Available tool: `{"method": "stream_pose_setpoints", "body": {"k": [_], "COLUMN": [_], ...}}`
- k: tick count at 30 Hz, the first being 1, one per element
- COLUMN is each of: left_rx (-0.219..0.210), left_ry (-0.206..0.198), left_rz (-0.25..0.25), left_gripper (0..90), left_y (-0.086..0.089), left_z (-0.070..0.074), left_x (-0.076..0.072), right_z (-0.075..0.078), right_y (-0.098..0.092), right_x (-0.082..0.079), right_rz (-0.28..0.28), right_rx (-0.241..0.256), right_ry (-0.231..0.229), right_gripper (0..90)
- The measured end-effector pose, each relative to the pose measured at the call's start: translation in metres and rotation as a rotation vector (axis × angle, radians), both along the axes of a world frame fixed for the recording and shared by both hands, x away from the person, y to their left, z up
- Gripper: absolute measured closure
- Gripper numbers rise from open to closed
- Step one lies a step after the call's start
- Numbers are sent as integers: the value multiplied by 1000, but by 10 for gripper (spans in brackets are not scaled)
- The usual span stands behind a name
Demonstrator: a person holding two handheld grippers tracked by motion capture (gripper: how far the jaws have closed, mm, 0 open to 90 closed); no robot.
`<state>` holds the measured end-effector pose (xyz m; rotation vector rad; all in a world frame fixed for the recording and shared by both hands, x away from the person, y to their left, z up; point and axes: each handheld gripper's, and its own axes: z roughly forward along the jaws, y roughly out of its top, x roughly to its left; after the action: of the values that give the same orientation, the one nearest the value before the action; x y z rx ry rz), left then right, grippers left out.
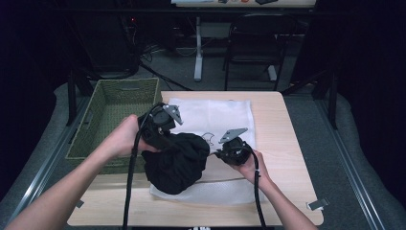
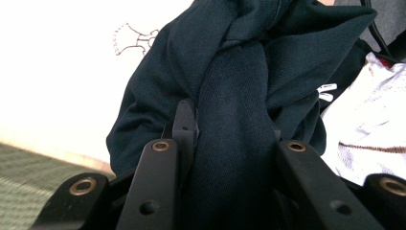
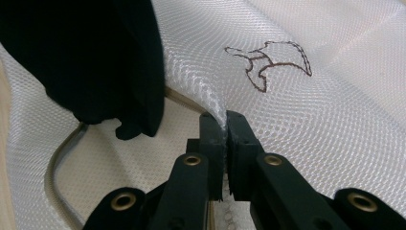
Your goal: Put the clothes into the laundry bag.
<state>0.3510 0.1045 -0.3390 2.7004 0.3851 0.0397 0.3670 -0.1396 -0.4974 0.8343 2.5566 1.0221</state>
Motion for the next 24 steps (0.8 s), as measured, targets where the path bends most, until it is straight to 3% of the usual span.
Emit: {"method": "stream_pose_setpoints", "body": {"k": [16,21,24], "left_rx": [-8,-12,-24], "left_ry": [117,151,168], "left_rz": [-4,13,47], "left_gripper": [711,711,710], "left_y": [-13,-19,-21], "left_z": [-76,-102,-117], "left_x": [2,3,6], "right_z": [5,8,9], "right_y": [1,1,1], "right_x": [-2,-3,-3], "right_rz": [0,0,5], "right_rx": [12,17,23], "right_ry": [-14,-15,-22], "right_gripper": [873,873,873]}}
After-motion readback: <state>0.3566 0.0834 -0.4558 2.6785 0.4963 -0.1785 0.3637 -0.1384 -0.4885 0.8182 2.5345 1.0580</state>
